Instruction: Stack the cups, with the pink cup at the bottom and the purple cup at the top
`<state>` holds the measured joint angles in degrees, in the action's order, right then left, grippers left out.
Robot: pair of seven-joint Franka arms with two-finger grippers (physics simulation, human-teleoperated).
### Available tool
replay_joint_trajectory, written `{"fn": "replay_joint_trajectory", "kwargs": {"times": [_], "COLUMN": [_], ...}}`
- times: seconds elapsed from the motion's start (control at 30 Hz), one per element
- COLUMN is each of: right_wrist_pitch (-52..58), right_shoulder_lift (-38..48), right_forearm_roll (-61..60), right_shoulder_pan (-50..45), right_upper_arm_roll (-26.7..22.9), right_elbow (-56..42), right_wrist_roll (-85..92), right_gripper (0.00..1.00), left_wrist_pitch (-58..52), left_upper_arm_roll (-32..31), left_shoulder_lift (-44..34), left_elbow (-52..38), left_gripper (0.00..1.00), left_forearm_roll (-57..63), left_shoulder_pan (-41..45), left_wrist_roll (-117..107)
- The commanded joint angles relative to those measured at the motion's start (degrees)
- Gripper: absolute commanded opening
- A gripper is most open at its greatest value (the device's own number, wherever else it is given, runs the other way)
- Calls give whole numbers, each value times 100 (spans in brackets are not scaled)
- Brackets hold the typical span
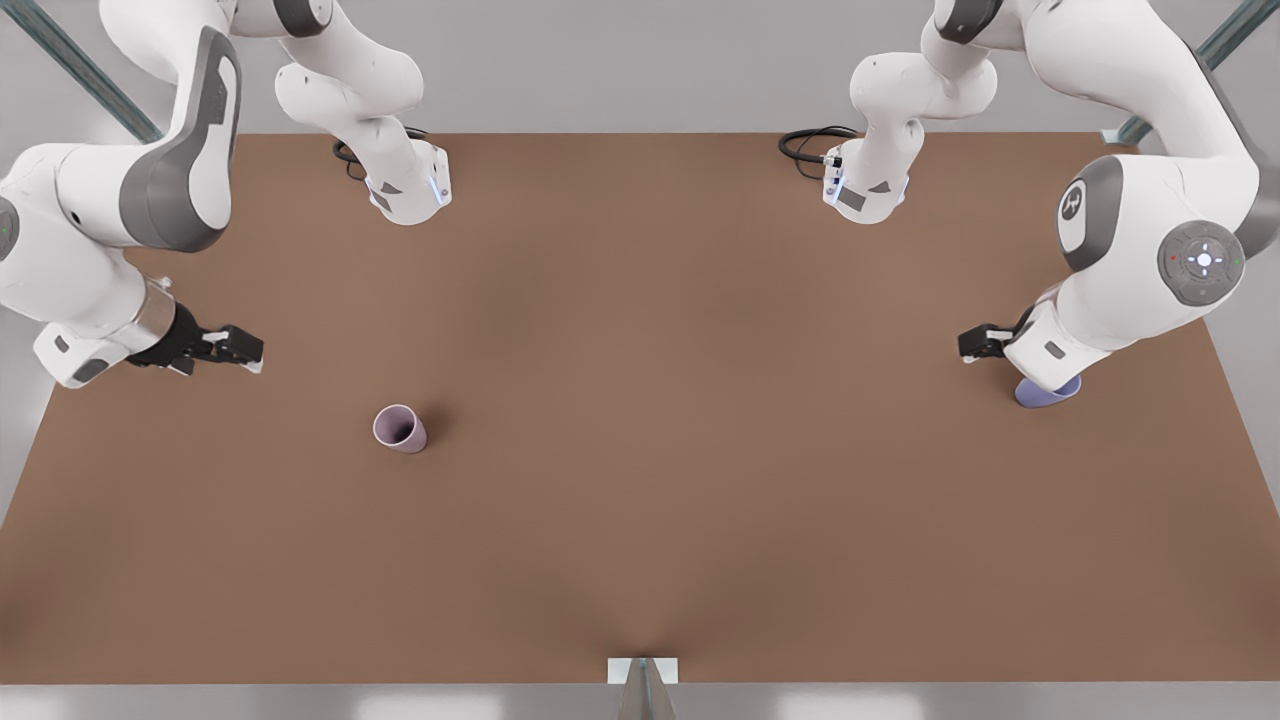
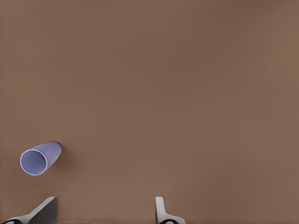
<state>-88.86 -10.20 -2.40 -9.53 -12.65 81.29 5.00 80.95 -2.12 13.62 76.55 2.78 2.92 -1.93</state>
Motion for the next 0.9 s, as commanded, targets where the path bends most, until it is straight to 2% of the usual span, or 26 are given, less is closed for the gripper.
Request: {"fn": "replay_joint_trajectory", "kwargs": {"times": [0.0,0.07,0.17,0.3,0.33,0.57,0.73,0.87], "right_wrist_pitch": [0,-210,-1335,-2310,-2891,-3639,-3683,-4139], "right_shoulder_lift": [1,71,247,168,80,-843,-1098,-1274], "right_forearm_roll": [2,55,-15,-50,-77,-384,-393,-393], "right_shoulder_pan": [-5,-14,-102,-102,-102,-445,-471,-471], "right_upper_arm_roll": [0,87,87,87,87,96,131,158], "right_elbow": [1,308,1573,2435,2857,3042,3033,3305], "right_wrist_roll": [1,-8,10,291,291,317,326,326], "right_gripper": [100,100,100,100,100,100,100,100], "left_wrist_pitch": [0,0,123,167,167,246,246,281], "left_upper_arm_roll": [1,27,62,106,106,106,106,106], "left_shoulder_lift": [0,53,71,71,62,71,71,79], "left_elbow": [0,0,18,27,27,27,97,106], "left_gripper": [100,100,100,100,100,100,100,100], "left_forearm_roll": [91,82,3,-6,-6,-6,-6,-6], "left_shoulder_pan": [-2,-2,-28,-28,-20,-37,-37,-46], "left_wrist_roll": [0,-18,-18,-9,-9,-9,-9,-9]}}
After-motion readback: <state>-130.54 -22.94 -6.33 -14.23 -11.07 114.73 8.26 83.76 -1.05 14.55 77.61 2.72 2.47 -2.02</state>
